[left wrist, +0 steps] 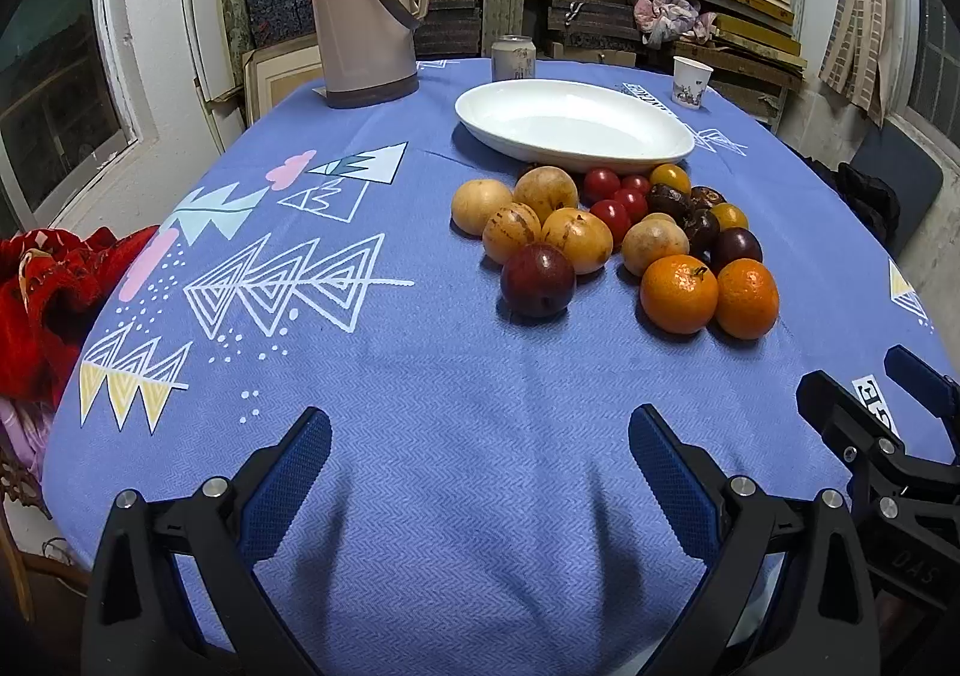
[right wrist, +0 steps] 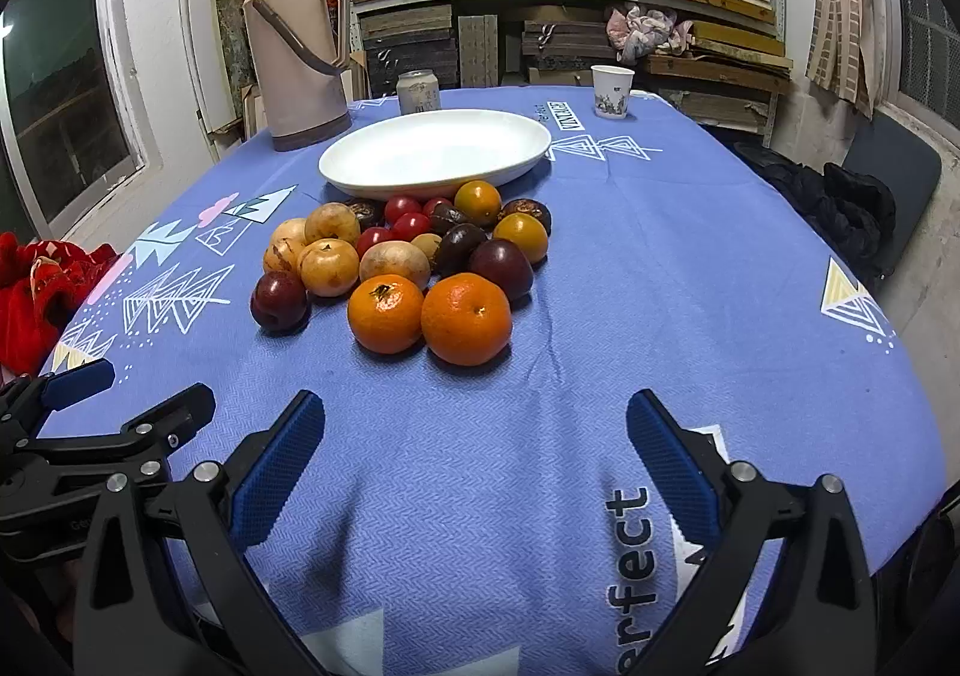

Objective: Organize fruits

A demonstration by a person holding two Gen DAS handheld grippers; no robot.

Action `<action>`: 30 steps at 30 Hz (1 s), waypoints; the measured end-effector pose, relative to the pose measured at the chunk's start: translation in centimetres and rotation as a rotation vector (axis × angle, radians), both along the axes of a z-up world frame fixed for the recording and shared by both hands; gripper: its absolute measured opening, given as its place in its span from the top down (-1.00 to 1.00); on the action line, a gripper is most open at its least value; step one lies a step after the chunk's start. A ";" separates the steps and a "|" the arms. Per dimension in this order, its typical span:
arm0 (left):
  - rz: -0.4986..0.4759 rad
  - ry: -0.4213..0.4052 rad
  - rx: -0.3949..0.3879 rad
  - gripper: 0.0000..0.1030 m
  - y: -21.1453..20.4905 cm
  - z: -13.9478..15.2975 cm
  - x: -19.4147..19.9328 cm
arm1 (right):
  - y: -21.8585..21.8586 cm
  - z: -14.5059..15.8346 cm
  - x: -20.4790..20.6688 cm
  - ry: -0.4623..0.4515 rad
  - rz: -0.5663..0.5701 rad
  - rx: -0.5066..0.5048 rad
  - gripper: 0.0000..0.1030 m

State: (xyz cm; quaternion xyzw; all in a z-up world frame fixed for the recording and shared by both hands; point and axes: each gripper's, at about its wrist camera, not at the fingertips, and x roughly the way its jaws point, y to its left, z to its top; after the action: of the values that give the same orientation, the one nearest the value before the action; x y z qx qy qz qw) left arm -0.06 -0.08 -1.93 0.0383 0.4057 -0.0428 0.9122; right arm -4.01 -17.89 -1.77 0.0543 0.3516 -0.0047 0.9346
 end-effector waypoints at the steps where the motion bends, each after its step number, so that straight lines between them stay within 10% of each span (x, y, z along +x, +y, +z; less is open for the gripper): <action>1: 0.000 0.001 0.000 -0.93 0.0 0.0 0.0 | 0.0 0.0 0.0 0.000 0.000 0.001 -0.92; 30: -0.058 0.007 -0.004 -0.93 -0.4 -0.5 0.6 | 0.3 -0.3 0.5 -0.015 0.025 -0.059 -0.92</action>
State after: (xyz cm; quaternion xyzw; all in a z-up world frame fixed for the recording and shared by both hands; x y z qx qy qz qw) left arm 0.59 -0.51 -2.38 0.0482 0.4077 -0.0703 0.9091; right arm -3.46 -17.61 -2.08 0.0220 0.3450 -0.0029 0.9383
